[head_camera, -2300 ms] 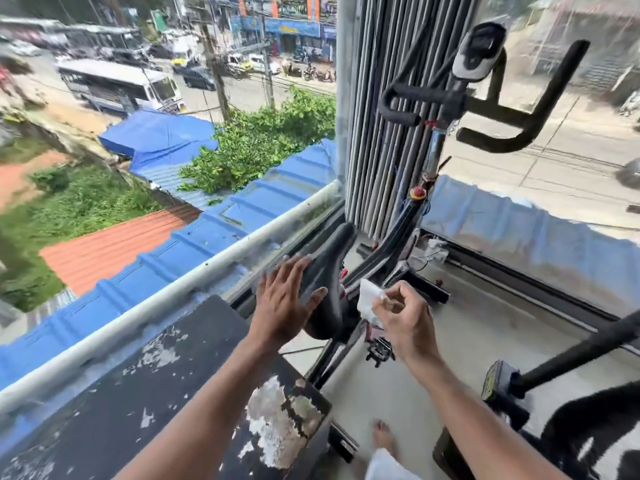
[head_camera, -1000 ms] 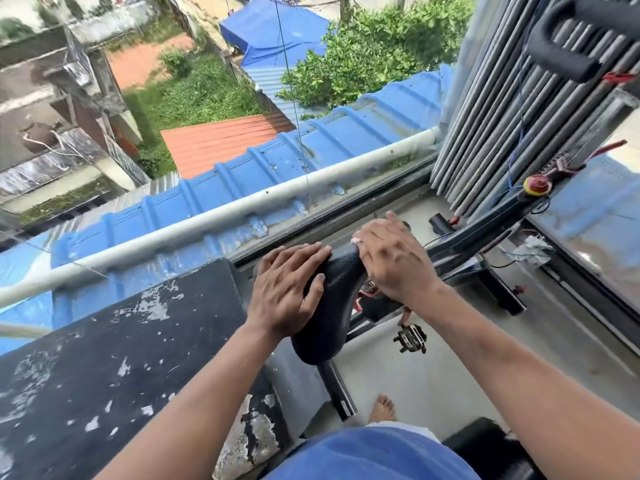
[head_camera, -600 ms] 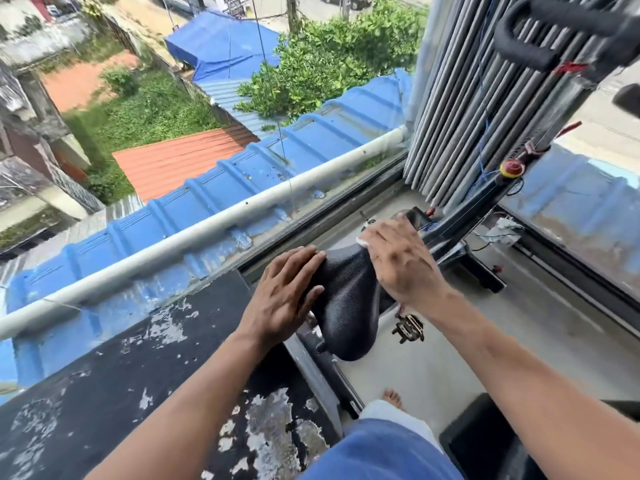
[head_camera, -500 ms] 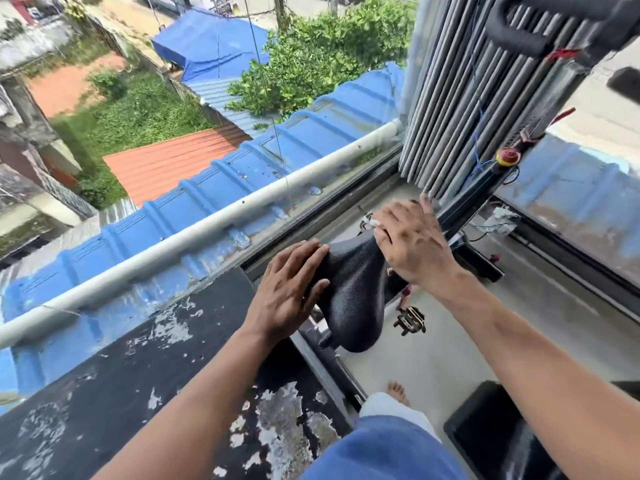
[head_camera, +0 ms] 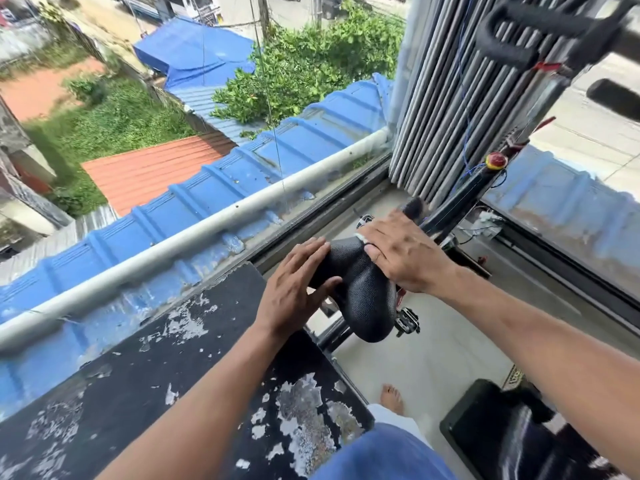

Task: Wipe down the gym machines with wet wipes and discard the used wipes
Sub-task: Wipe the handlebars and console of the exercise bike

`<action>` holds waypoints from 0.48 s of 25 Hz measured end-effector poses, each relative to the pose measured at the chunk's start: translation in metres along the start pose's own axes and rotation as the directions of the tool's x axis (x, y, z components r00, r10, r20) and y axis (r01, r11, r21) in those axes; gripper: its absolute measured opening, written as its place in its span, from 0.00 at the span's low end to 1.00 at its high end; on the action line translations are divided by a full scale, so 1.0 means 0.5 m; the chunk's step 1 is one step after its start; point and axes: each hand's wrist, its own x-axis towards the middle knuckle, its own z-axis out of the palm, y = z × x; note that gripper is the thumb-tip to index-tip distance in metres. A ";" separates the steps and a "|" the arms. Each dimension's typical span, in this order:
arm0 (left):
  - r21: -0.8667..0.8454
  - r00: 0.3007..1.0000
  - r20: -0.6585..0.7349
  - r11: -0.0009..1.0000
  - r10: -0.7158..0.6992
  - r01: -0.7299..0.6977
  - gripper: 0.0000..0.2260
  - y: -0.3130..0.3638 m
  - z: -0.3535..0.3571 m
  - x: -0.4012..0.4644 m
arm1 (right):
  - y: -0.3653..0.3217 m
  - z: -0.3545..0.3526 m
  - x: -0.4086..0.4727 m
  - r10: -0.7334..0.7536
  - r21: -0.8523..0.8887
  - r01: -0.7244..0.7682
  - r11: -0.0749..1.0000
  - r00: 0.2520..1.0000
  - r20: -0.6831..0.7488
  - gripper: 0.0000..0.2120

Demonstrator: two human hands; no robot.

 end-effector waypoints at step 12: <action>0.109 0.980 0.129 0.984 -0.154 0.140 0.33 0.026 0.007 -0.055 | 0.019 -0.048 0.007 0.044 0.103 -0.052 0.993 0.996 0.073 0.26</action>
